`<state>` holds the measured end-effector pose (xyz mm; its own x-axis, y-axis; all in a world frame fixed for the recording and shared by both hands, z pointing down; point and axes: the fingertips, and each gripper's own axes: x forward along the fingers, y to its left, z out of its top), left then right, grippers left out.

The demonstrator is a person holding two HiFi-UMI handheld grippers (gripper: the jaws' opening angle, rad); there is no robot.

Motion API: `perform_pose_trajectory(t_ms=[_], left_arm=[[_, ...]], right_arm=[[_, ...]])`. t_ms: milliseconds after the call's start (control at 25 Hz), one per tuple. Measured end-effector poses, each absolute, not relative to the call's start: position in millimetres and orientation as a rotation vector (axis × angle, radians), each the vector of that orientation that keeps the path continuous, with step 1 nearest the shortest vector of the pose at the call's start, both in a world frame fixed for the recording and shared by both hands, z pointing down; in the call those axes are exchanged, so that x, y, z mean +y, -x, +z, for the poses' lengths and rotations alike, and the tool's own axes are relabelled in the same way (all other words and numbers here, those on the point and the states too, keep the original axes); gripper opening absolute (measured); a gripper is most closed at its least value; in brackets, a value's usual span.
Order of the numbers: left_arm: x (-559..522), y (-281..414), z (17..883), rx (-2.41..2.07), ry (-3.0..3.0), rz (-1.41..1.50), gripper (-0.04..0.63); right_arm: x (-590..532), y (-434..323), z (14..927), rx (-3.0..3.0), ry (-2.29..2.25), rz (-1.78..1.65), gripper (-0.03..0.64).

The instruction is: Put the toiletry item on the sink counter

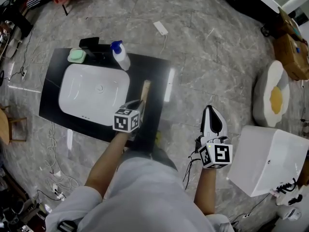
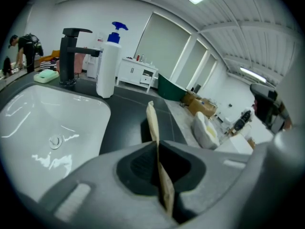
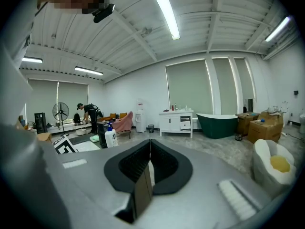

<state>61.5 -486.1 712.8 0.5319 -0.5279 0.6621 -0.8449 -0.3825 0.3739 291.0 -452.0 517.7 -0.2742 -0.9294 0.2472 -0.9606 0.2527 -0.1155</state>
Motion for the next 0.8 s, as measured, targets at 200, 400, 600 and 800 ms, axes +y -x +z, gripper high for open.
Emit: perform_pose_trajectory(t_ms=[200,400,600,800], left_arm=[[-488,-57,718,-1.131,-2.065,0.596,0.031],[-489,-51,718,-1.151,-2.067,0.608,0.051],[-486,-42,714,-1.172,-2.086,0.62,0.091],[-483,-32,704,-1.197,-2.092,0.605,0.092]], right_arm=[[-453,-291,522,-2.38,-1.799,0.37,0.004],[-454,-286,523,-2.387,-1.781,0.369,0.003],[-449,-281,522,-2.398,-1.768,0.374,0.003],[-443,-274,518,-2.411,-1.759,0.361,0.005]])
